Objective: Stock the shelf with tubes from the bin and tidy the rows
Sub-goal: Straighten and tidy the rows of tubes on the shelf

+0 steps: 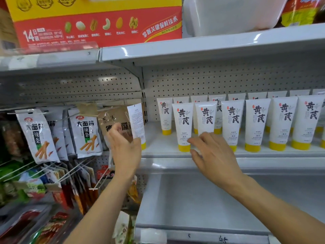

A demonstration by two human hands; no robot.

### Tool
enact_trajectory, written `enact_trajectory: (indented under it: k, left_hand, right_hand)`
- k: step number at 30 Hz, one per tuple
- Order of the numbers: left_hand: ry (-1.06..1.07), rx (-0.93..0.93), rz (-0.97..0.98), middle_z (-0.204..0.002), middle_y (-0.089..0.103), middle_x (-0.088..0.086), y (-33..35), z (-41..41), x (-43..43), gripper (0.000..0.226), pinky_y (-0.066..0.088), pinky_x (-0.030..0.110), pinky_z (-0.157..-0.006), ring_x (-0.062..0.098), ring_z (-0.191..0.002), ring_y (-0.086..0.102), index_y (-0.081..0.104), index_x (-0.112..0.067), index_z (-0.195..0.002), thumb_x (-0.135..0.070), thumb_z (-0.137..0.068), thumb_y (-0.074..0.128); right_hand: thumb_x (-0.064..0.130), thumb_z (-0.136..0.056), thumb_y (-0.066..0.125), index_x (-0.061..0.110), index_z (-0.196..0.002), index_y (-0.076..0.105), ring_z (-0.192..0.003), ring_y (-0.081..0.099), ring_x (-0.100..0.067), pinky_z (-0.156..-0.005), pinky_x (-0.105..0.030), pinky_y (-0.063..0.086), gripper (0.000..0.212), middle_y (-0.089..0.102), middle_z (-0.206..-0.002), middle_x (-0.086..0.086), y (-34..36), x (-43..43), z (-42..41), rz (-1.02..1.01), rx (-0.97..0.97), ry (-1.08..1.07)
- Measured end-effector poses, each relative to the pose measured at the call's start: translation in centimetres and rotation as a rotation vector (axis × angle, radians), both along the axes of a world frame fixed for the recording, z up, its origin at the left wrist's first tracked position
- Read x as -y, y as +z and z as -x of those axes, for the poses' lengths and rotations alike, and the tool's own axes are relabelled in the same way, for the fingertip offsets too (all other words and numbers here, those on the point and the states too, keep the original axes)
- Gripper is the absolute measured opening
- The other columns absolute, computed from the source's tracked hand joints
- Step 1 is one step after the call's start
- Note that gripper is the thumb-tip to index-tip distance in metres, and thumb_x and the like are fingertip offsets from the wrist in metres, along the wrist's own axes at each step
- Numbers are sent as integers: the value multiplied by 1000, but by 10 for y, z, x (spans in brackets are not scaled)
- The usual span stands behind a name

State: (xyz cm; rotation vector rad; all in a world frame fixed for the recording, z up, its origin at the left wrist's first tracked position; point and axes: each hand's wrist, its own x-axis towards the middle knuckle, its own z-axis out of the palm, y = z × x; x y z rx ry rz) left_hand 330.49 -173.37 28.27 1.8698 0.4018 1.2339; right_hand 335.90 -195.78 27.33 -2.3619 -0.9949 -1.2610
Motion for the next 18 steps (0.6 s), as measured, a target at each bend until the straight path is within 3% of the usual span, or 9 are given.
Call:
enact_trajectory:
  k: [2, 4, 6, 9, 13, 18]
  left_hand:
    - [-183, -130, 143, -126, 43, -6, 11, -6, -20, 83, 41, 35, -104, 10, -112, 48, 15, -19, -150, -7, -85, 67]
    - [-350, -305, 193, -125, 53, -7, 20, -10, -32, 84, 41, 35, -103, 13, -112, 52, 11, -18, -152, -2, -88, 62]
    - [-396, -465, 117, -136, 54, -1, 22, -17, -41, 77, 42, 37, -105, 18, -119, 53, 20, -17, -150, -2, -88, 63]
    - [-364, -538, -7, -140, 53, 3, 21, -23, -45, 64, 40, 42, -110, 24, -131, 48, 37, -18, -142, -3, -86, 65]
    - [-420, -502, -22, -126, 60, 0, 18, -22, -45, 56, 47, 32, -97, 19, -114, 58, 48, -16, -132, -7, -82, 73]
    - [-380, -480, -60, -103, 61, -7, 17, -22, -30, 60, 51, 32, -87, 16, -98, 60, 45, -24, -116, -22, -71, 85]
  right_hand:
    - [25, -82, 53, 15, -104, 64, -83, 58, -29, -67, -38, 46, 26, 61, -93, -5, 19, -10, -1, 1, 64, 59]
    - [25, -82, 50, 14, -111, 62, -95, 57, -29, -78, -41, 46, 33, 61, -106, -5, 48, -20, -4, -4, 135, 77]
    - [22, -84, 57, 13, -125, 55, -111, 52, -29, -93, -43, 40, 42, 57, -121, -7, 79, -29, -7, 63, 114, 36]
    - [33, -90, 55, 16, -140, 39, -127, 39, -27, -110, -39, 22, 55, 48, -136, -5, 115, -37, -20, 290, -76, -112]
    - [31, -91, 51, 18, -120, 53, -104, 56, -27, -106, -40, 28, 32, 65, -107, -6, 134, -40, -36, 401, -243, -153]
    - [31, -93, 48, 21, -105, 47, -88, 58, -23, -105, -41, 29, 16, 66, -95, 1, 131, -37, -41, 408, -334, -103]
